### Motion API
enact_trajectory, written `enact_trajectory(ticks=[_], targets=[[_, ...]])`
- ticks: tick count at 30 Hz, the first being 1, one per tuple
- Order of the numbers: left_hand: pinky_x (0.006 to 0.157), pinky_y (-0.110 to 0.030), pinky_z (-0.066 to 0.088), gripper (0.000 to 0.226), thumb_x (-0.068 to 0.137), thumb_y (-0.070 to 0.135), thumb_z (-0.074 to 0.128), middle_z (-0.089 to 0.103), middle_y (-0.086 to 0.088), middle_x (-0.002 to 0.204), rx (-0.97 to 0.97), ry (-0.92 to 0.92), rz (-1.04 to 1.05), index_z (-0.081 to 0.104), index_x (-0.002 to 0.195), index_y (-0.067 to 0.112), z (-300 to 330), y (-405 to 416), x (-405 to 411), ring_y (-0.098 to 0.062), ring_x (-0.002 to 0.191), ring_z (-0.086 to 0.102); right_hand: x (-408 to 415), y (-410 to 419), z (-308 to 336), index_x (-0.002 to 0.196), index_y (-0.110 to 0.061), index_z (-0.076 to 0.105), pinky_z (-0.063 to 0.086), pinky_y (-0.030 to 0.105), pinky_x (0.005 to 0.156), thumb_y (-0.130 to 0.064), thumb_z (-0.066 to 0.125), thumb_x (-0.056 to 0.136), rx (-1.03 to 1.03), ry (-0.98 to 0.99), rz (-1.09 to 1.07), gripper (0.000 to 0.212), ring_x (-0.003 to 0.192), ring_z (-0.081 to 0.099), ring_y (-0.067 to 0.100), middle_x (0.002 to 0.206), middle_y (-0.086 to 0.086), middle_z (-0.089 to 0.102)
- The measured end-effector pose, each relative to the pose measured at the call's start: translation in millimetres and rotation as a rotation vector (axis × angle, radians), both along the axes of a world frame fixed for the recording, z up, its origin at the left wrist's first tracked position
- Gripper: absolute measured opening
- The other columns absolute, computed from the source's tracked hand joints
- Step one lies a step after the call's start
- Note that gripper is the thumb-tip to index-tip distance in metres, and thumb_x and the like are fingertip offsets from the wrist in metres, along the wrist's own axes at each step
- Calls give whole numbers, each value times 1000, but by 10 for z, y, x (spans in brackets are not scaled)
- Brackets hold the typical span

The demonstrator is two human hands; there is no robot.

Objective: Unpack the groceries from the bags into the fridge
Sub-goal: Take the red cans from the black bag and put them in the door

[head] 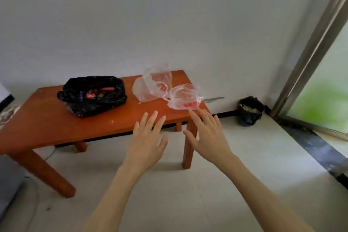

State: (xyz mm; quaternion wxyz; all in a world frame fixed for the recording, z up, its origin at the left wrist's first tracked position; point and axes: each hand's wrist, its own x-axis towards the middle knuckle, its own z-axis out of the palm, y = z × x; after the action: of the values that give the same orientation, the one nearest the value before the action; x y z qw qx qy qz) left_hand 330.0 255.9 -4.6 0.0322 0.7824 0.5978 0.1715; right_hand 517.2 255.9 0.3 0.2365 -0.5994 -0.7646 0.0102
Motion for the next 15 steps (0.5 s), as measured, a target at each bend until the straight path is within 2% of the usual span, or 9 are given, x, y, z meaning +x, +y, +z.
enact_trajectory(ticks=[3,7,15], targets=[[117,-42,6,56,97,44,27,2,0,157,-70,-8,112,12,148,25,-239,116,-480,-21,144,-6,-442,311,-249,147,-23,22,8,46,116,-47,42,94,-109,24,81,62,144,12,22,155,3,20],[117,-40,4,58,97,40,33,2,1,157,-108,-39,208,12,148,24,-380,432,-999,-20,144,-6,-934,804,-485,147,-24,22,8,45,116,-50,42,93,-189,46,186,63,144,12,23,155,3,19],[117,-40,7,57,96,41,34,11,0,157,-45,-55,332,15,147,22,-384,1526,-1740,-17,145,1,-1636,2119,-574,148,-25,19,4,44,116,-51,38,93,-217,39,280,63,144,11,21,156,2,19]])
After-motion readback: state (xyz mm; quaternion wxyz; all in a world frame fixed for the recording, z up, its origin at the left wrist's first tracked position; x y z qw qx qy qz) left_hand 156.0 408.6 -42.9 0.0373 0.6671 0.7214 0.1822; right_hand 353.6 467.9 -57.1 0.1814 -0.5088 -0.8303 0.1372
